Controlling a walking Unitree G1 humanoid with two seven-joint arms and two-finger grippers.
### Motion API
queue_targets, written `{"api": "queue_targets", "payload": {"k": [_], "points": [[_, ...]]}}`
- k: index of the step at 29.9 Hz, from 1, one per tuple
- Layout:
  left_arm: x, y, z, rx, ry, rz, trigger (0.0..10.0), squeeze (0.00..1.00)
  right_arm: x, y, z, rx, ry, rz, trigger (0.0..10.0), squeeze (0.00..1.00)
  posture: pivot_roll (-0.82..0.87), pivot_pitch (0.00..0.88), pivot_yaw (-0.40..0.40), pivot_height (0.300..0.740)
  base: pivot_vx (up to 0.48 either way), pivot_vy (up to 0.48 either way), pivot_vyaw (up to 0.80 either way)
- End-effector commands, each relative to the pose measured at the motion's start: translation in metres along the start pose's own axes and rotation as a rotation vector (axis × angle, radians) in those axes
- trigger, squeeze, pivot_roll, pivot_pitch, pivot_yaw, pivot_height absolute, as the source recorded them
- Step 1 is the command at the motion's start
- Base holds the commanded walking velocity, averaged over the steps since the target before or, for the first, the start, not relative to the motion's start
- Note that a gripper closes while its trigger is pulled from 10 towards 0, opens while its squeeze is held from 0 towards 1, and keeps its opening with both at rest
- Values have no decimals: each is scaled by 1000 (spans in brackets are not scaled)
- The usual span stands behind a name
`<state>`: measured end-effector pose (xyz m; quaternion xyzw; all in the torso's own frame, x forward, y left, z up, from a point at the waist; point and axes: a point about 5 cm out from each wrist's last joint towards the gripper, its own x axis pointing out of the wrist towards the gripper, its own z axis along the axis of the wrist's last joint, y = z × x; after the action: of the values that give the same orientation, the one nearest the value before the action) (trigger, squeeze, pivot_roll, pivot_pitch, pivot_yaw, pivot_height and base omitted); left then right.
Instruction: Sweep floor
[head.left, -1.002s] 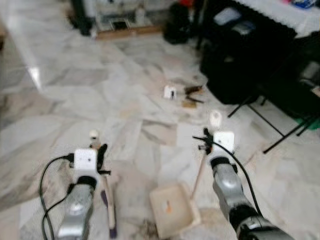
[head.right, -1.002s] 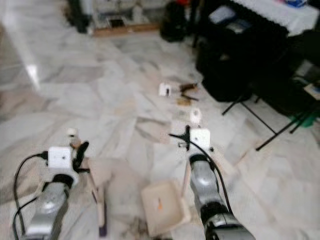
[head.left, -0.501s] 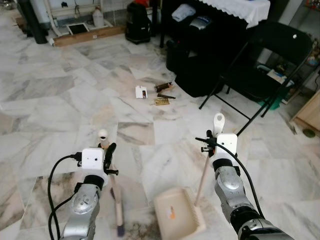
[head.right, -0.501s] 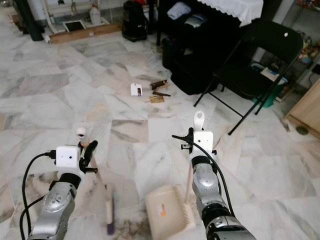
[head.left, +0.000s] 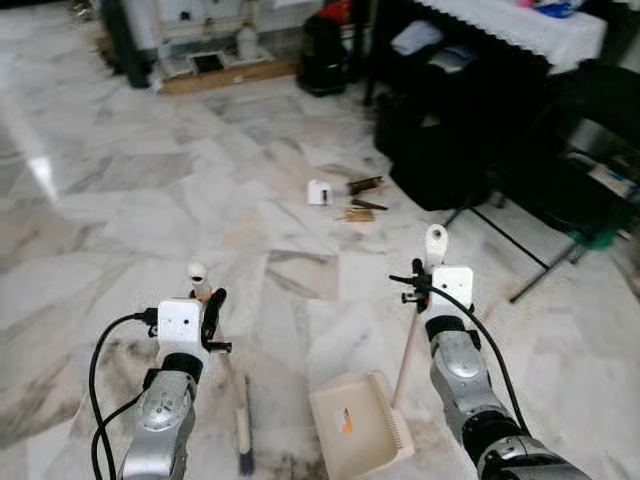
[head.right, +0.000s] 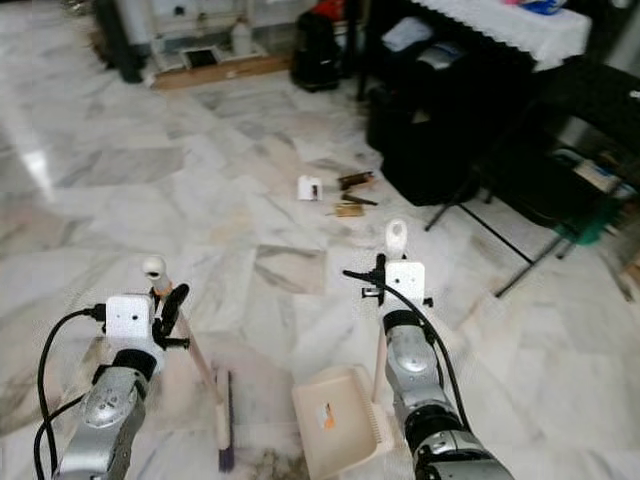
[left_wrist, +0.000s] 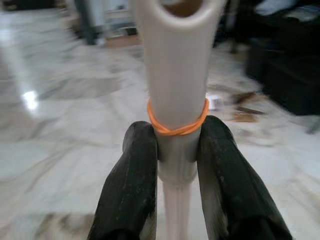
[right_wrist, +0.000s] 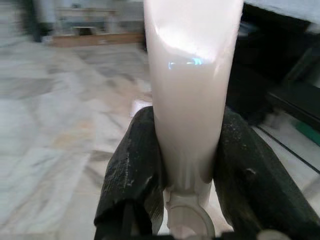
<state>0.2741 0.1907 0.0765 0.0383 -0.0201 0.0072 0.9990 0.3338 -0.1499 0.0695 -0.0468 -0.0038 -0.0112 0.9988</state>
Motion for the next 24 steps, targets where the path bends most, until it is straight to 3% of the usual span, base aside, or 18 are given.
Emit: {"api": "queue_targets", "payload": {"k": [1, 14, 21, 24], "points": [[2, -2, 4, 6, -15, 1, 10000, 0, 2, -5, 6, 10, -38, -21, 10000, 0, 129, 86, -60, 740, 277, 0, 0], [3, -3, 5, 4, -16, 2, 10000, 0, 3, -5, 7, 12, -33, -22, 10000, 0, 124, 96, -58, 740, 277, 0, 0], [3, -3, 5, 5, -15, 2, 10000, 0, 3, -5, 7, 11, -32, -24, 10000, 0, 123, 98, -58, 740, 277, 0, -698], [3, -3, 5, 5, -15, 1, 10000, 0, 3, -5, 7, 10, -38, -26, 10000, 0, 122, 100, -57, 740, 276, 0, 0]]}}
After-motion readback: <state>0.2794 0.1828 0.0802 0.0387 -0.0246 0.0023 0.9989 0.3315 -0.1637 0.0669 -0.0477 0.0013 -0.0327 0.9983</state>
